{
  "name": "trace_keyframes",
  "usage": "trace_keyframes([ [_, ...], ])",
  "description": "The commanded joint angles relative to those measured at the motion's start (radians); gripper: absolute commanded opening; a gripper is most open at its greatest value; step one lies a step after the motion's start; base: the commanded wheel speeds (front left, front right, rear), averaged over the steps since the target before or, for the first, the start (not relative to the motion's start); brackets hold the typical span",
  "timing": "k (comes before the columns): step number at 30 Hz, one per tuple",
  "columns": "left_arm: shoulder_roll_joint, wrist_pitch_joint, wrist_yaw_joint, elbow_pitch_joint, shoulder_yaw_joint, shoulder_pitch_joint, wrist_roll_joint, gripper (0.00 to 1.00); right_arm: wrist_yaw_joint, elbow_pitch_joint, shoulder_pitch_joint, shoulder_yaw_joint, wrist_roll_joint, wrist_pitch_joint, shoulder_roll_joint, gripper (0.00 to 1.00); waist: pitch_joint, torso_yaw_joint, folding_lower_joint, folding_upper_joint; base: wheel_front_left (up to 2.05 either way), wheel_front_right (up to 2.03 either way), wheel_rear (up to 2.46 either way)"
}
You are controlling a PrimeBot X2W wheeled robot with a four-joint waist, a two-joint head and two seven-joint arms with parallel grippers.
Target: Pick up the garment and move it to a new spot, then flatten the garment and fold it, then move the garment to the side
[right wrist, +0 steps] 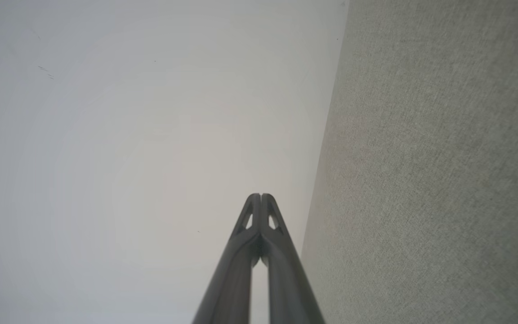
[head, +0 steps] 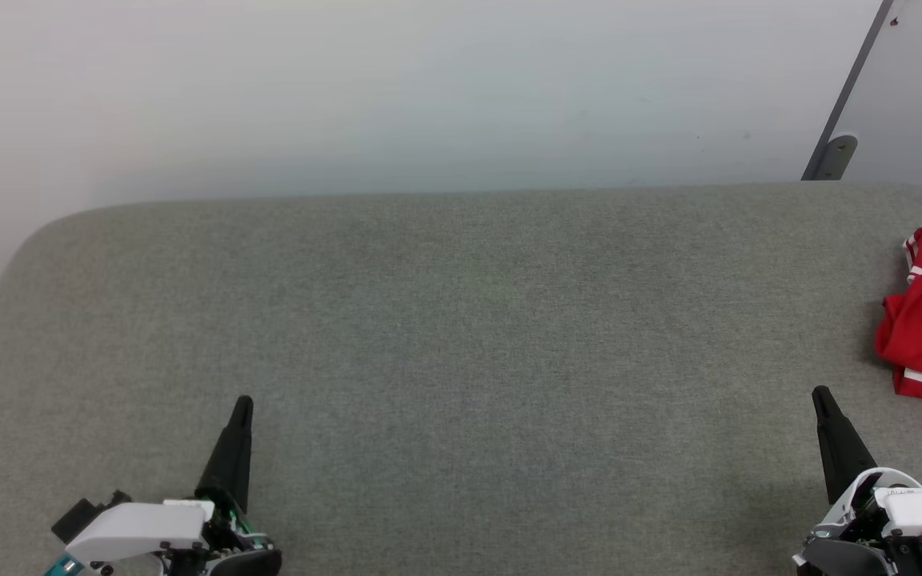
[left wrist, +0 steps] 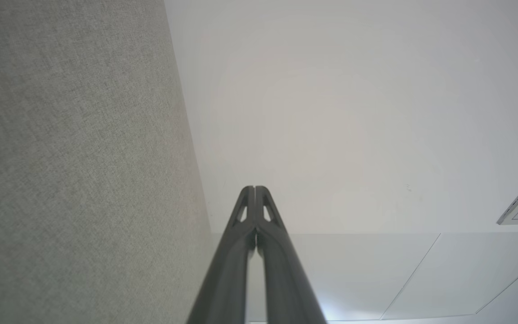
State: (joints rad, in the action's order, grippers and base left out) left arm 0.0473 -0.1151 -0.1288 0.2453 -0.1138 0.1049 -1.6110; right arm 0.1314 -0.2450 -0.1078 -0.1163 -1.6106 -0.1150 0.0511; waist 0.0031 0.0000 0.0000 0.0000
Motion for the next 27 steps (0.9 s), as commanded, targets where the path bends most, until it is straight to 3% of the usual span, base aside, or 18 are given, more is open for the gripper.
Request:
trace_keyframes([
  [1, 0.001, -0.003, -0.004, 0.001, -0.002, 0.011, -0.002, 0.00, -0.001, 0.002, -0.002, 0.001, -0.004, -0.002, -0.003, 0.00, 0.000, 0.000, 0.0000, 0.0000, 0.00, 0.00, 0.00],
  [27, 0.001, -0.002, -0.004, 0.001, -0.001, 0.011, -0.003, 0.00, -0.001, 0.002, -0.002, 0.001, -0.004, -0.002, -0.003, 0.00, 0.000, 0.000, 0.0000, 0.0000, 0.00, 0.00, 0.00],
])
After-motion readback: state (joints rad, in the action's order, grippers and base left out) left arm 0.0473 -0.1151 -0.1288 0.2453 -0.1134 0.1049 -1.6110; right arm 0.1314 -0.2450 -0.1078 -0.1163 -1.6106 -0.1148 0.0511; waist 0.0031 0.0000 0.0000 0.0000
